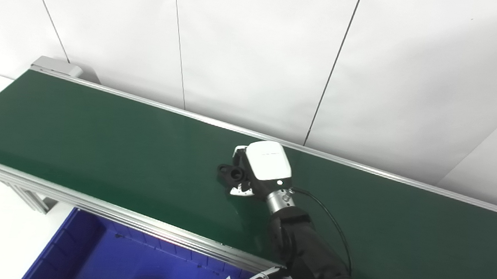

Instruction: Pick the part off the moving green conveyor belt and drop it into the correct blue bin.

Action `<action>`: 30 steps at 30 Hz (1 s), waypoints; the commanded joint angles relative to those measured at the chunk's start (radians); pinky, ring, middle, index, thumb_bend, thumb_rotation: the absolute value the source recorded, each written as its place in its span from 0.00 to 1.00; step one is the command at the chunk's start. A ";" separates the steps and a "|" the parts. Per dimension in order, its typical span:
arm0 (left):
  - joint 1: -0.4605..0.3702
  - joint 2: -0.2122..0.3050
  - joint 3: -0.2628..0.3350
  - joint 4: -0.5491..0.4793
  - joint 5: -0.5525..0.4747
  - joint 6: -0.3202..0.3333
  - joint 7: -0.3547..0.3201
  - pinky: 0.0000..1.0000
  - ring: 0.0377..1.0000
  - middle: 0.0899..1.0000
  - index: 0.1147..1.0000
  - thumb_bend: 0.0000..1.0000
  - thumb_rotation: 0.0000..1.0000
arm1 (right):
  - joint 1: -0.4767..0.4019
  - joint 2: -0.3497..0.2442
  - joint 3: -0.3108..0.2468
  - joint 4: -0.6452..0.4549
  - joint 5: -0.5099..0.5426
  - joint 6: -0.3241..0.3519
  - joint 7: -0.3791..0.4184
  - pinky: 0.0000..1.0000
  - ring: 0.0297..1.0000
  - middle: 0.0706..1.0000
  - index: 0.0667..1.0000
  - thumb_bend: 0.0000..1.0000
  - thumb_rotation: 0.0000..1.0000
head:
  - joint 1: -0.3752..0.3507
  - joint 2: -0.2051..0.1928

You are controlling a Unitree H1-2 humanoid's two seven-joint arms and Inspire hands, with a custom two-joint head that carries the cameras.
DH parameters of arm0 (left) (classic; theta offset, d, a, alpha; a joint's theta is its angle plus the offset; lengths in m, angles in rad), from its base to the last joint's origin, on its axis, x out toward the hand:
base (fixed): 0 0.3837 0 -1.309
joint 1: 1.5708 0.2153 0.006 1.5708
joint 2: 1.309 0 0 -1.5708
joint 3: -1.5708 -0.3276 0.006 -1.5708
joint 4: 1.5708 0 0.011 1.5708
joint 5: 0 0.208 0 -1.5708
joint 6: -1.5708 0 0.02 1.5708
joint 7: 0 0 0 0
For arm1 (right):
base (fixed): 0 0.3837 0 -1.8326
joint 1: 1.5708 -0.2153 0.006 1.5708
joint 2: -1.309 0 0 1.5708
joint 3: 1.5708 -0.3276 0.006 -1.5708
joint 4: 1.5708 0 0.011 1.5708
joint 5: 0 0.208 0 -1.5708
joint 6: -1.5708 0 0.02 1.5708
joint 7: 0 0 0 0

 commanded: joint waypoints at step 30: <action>0.012 0.077 0.049 -0.125 -0.218 -0.027 -0.077 0.99 1.00 1.00 1.00 0.86 0.66 | 0.281 -0.267 -0.169 -0.959 -0.120 0.070 0.458 0.09 0.11 0.17 0.45 0.51 0.13 | -0.391 0.154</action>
